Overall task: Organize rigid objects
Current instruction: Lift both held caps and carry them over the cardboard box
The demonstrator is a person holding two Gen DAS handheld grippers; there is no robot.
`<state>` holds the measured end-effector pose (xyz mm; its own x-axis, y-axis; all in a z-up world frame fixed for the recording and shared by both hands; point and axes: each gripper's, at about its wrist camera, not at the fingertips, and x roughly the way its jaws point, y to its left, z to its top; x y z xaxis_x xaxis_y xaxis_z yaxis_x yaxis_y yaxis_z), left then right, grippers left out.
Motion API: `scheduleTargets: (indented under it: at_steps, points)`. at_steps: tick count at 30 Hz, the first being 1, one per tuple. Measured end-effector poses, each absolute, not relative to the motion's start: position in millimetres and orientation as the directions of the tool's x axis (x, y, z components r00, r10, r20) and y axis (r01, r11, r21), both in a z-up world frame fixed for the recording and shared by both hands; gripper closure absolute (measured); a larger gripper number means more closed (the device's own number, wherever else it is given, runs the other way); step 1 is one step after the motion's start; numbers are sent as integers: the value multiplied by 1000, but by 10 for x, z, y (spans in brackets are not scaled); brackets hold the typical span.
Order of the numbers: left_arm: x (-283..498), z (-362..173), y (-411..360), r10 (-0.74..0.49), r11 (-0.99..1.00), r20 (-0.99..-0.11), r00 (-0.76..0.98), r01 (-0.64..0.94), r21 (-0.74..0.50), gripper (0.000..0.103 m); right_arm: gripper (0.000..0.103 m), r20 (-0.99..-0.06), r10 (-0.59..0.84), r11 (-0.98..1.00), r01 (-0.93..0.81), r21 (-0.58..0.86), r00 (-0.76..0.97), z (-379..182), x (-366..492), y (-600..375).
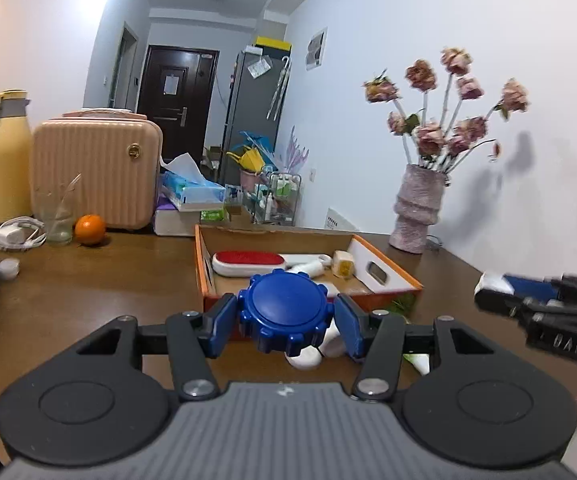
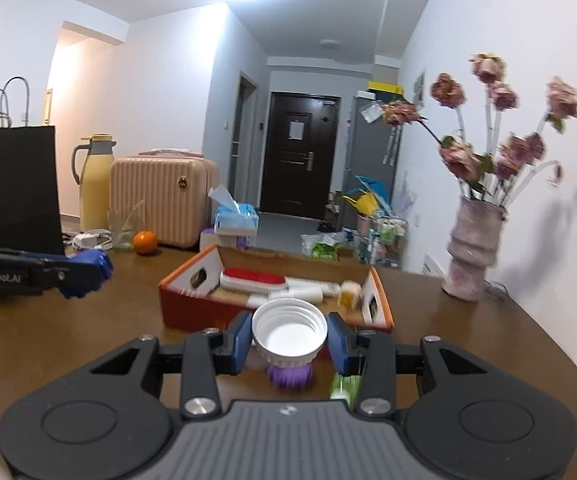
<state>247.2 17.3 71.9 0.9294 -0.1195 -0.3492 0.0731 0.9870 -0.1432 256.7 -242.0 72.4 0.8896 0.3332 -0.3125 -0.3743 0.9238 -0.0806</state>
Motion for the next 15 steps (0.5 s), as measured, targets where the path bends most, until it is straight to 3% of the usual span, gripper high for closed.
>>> scheduleTargets:
  at_steps: [3,15]
  points:
    - [2944,718,244,-63,996,-376,924,33,-86,48,64,-335,348,917,-392,-72,876,811,3140,-2373]
    - [4749,456,400,-175,981,-553,815,98,-167,48,64,-547,328,922,-388,6,770,526,5275,-2058]
